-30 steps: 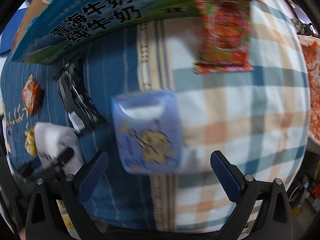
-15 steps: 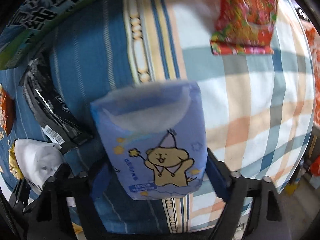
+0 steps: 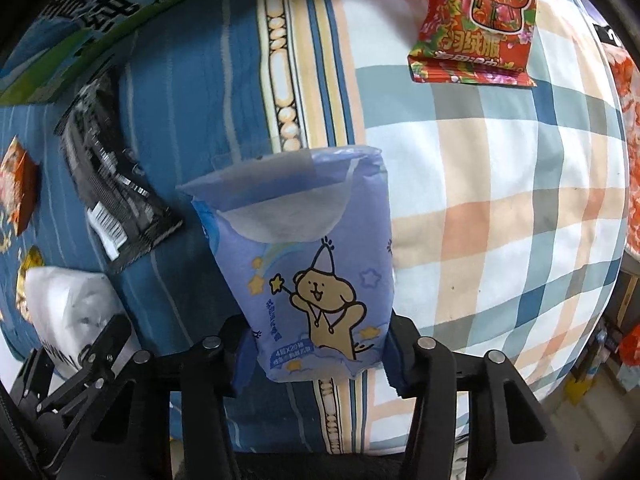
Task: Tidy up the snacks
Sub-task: 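Carry both packets into the cardboard box and open both tools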
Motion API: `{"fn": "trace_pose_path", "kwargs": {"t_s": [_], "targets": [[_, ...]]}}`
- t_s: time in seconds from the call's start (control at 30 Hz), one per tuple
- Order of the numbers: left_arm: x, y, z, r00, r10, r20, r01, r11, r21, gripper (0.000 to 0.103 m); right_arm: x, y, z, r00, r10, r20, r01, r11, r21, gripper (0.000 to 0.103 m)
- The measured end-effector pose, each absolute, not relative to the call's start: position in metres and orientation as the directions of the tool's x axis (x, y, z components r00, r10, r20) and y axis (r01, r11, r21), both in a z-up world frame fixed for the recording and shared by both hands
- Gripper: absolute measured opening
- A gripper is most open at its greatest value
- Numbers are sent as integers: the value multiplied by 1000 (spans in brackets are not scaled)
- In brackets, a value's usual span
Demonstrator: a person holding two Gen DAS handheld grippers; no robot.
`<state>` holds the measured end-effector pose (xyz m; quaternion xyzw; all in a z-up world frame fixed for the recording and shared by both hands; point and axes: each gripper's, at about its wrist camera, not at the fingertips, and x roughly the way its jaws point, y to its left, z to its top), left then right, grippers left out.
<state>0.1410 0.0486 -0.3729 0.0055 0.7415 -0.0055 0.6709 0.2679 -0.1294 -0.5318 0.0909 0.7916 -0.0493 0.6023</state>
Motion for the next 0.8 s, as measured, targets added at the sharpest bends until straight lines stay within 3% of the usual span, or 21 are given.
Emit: {"fn": "trace_pose_path", "kwargs": {"t_s": [0.4, 0.8], "targets": [[149, 38, -298, 16, -37, -999, 60, 998, -36, 74, 214, -159, -461, -207, 122, -971, 154, 984, 91, 49], [171, 3, -176, 188, -123, -974, 130, 987, -99, 74, 189, -191, -327, -24, 223, -975, 112, 969, 219, 49]]}}
